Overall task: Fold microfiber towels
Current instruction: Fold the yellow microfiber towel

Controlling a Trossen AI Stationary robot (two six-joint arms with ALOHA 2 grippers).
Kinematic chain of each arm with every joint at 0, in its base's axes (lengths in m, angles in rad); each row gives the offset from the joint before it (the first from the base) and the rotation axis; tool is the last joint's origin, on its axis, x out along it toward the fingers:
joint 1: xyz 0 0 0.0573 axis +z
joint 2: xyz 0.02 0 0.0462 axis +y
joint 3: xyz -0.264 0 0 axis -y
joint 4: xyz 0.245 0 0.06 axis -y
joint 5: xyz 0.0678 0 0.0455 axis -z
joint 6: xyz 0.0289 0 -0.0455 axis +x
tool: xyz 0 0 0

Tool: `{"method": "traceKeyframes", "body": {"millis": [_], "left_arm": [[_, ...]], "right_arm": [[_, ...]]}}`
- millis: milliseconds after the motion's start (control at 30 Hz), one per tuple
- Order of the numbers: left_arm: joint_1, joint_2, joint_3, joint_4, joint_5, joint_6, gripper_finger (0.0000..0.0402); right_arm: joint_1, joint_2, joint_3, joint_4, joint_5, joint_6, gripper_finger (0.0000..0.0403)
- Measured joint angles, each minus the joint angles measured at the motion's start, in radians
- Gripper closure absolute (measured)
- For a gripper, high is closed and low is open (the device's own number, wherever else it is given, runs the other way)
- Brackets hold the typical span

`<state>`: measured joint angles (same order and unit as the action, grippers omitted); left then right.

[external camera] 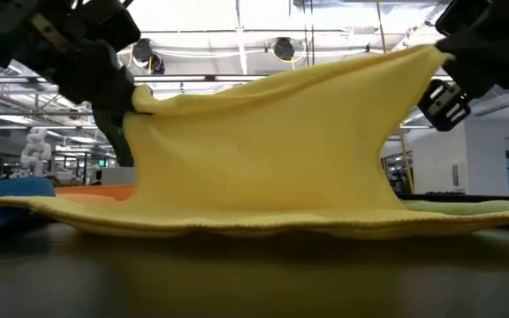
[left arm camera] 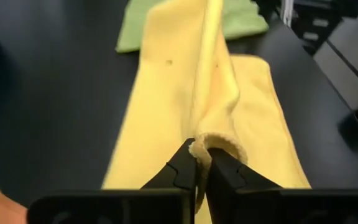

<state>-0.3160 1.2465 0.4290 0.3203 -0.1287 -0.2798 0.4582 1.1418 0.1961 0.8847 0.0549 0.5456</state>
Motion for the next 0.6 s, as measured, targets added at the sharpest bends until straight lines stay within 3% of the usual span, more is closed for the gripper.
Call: {"method": "traceKeyframes", "body": {"millis": [300, 600], "left_arm": [[-0.084, 0.012, 0.0, -0.039, -0.027, -0.06, 0.0372], [-0.14, 0.117, -0.001, -0.014, -0.031, -0.143, 0.0371]], "right_arm": [[0.065, 0.192, 0.048, 0.047, -0.004, 0.067, 0.0403], [0.111, 0.345, 0.132, 0.047, -0.009, 0.05, 0.0403]]}}
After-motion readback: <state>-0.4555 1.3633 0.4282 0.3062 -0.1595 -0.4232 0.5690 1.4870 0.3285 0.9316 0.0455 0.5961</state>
